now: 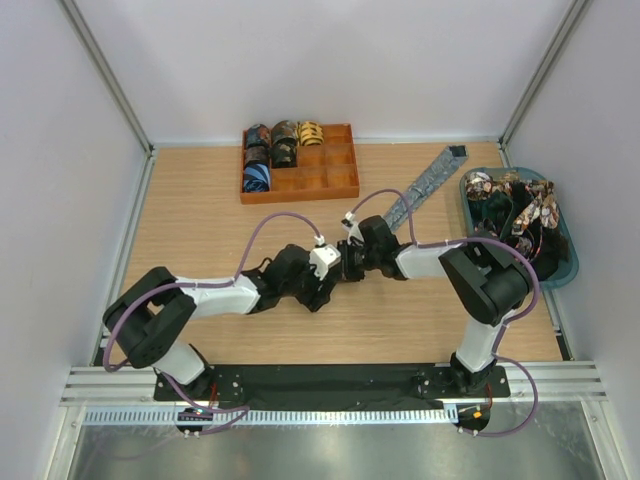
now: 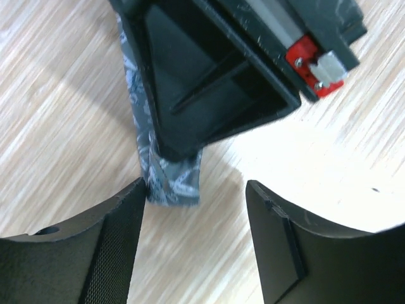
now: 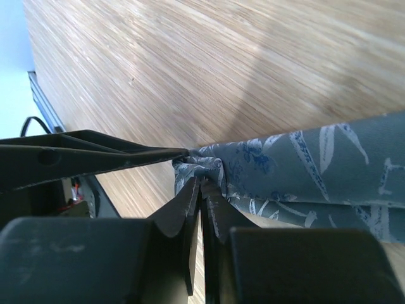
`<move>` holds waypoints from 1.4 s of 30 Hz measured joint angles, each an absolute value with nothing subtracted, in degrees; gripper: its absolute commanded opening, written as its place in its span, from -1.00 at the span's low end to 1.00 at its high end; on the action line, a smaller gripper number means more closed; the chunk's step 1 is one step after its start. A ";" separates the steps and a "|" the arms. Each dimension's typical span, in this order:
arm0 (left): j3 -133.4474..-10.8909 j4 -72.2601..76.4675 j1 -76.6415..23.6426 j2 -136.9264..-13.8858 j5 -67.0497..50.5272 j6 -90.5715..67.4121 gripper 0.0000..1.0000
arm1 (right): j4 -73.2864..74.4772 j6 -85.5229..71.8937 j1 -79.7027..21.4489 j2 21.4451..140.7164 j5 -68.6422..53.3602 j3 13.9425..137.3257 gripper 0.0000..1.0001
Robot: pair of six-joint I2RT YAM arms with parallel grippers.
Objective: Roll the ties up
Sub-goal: Roll the tie
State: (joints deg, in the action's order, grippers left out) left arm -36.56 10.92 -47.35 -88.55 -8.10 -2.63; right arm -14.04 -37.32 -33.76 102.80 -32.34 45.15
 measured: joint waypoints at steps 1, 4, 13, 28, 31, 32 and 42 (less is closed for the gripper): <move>-36.71 9.98 -47.18 -88.14 -8.16 -3.07 0.34 | -13.06 -36.42 -33.76 102.80 -32.36 45.74 -0.74; -38.35 6.66 -46.52 -87.94 -8.16 -3.84 0.37 | -10.74 -33.91 -33.76 102.83 -32.95 47.07 -0.74; -40.18 5.23 -44.10 -88.55 -8.19 -3.70 0.33 | -7.79 -29.23 -33.76 104.68 -37.26 49.74 -0.74; -43.38 5.67 -43.86 -94.08 -12.08 0.62 -0.13 | -7.66 -28.10 -33.74 105.30 -39.46 50.33 -0.74; -44.25 5.54 -44.12 -95.02 -12.82 0.71 -0.21 | -7.77 -27.99 -33.36 105.30 -38.74 50.37 -0.75; -44.25 5.58 -44.12 -95.04 -12.84 0.67 -0.22 | -7.75 -28.01 -33.34 105.30 -38.70 50.37 -0.74; -43.88 6.28 -44.12 -95.00 -11.79 -1.08 -0.30 | -10.35 -31.27 -32.45 104.42 -36.51 48.93 -0.41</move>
State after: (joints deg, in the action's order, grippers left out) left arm -43.88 6.28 -44.12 -95.00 -11.79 -1.08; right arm -10.35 -31.27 -32.45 104.42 -36.51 48.93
